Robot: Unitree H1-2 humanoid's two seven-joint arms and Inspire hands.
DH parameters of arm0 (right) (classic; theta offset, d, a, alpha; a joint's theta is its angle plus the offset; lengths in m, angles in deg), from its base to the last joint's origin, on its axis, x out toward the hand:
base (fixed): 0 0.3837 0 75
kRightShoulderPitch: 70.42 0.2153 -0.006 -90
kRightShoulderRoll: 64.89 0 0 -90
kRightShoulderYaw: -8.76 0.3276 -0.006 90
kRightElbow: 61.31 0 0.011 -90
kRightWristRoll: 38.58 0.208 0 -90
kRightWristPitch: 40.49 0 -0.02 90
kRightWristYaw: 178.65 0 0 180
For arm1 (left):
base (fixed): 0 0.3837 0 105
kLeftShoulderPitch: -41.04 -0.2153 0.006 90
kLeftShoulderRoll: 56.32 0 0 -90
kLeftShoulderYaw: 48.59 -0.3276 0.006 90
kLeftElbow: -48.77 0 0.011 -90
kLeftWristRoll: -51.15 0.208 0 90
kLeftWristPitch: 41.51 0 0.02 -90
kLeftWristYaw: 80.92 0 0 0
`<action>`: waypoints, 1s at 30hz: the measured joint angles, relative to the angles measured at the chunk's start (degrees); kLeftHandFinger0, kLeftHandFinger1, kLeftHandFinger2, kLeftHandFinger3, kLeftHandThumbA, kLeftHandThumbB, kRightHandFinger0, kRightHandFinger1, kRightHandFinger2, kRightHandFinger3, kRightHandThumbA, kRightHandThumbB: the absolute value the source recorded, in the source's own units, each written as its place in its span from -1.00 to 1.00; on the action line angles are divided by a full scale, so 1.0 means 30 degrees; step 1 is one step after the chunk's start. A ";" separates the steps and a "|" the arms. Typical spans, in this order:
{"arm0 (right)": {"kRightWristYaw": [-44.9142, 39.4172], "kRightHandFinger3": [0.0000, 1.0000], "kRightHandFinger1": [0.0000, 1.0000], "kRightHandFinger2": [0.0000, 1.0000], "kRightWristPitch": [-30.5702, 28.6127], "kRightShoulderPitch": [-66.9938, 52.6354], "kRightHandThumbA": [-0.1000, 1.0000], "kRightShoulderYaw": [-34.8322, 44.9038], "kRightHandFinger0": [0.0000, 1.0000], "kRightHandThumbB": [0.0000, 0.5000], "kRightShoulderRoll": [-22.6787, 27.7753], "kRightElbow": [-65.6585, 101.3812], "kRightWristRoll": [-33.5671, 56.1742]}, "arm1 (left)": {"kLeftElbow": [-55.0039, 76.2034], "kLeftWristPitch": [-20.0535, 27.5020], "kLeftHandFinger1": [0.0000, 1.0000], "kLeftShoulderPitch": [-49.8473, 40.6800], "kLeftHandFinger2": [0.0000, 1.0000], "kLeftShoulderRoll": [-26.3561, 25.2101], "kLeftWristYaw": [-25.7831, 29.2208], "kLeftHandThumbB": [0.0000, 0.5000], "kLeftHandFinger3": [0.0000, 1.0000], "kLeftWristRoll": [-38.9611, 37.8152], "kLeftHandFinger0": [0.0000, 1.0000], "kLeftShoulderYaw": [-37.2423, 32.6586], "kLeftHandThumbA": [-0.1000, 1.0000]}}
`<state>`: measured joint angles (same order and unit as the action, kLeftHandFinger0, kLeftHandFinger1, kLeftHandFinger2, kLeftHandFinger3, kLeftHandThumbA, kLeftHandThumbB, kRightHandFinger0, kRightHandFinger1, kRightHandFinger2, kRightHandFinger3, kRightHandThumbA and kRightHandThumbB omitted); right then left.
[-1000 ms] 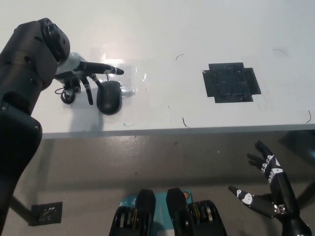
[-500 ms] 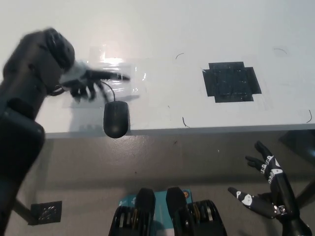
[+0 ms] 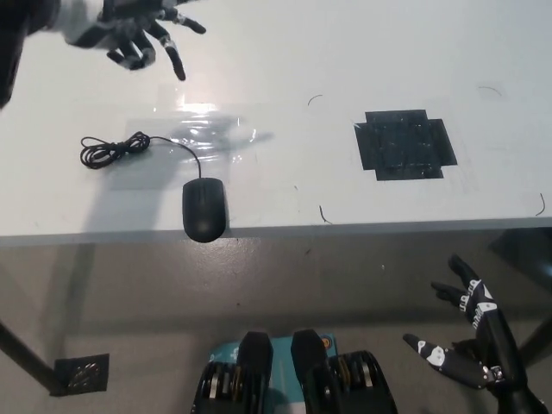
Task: The robot uses left hand to click on the left button of the black mouse, which is placed on the left area of the table
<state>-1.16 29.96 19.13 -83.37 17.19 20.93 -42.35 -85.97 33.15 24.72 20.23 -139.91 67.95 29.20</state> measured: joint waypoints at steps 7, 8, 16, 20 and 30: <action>0.0005 1.00 0.60 1.00 0.0000 -0.0211 0.81 -0.0003 0.56 -0.76 0.0003 -0.0382 -0.0002 | 0.3719 -0.0198 -1.00 -0.4423 -0.97 -0.0816 0.0593 0.66 1.00 -0.2411 -1.00 0.0511 1.00; 0.0005 1.00 0.60 1.00 0.0000 -0.0212 0.81 -0.0004 0.56 -0.76 0.0002 -0.0406 -0.0003 | 0.4178 -0.0214 -1.00 -0.4986 -1.00 -0.0857 0.0712 0.74 1.00 -0.2560 -1.00 0.0673 1.00; 0.0015 1.00 0.59 1.00 0.0000 -0.0443 0.85 -0.0039 0.55 -0.78 -0.0034 -0.0801 -0.0003 | 0.9910 -0.0187 0.24 -1.4302 1.00 -0.0866 0.1746 0.73 1.00 -0.5267 -0.35 0.2067 1.00; 0.0018 1.00 0.59 1.00 0.0000 -0.0682 0.85 -0.0045 0.55 -0.70 -0.0037 -0.0889 -0.0003 | 1.2817 0.0081 -0.97 -1.9861 -0.19 -0.0840 0.2060 0.79 1.00 -0.6610 -1.00 0.2175 1.00; 0.0020 1.00 0.47 0.95 0.0000 -0.1230 0.80 -0.0072 0.48 -0.86 -0.0050 -0.0910 0.0000 | 1.9915 0.0201 -1.00 -2.9176 -1.00 0.0418 0.3368 0.32 1.00 -0.9176 -1.00 0.1987 1.00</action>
<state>-1.11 29.95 15.44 -83.58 17.04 18.20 -42.35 -26.23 33.75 -62.80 21.48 -129.81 40.42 35.16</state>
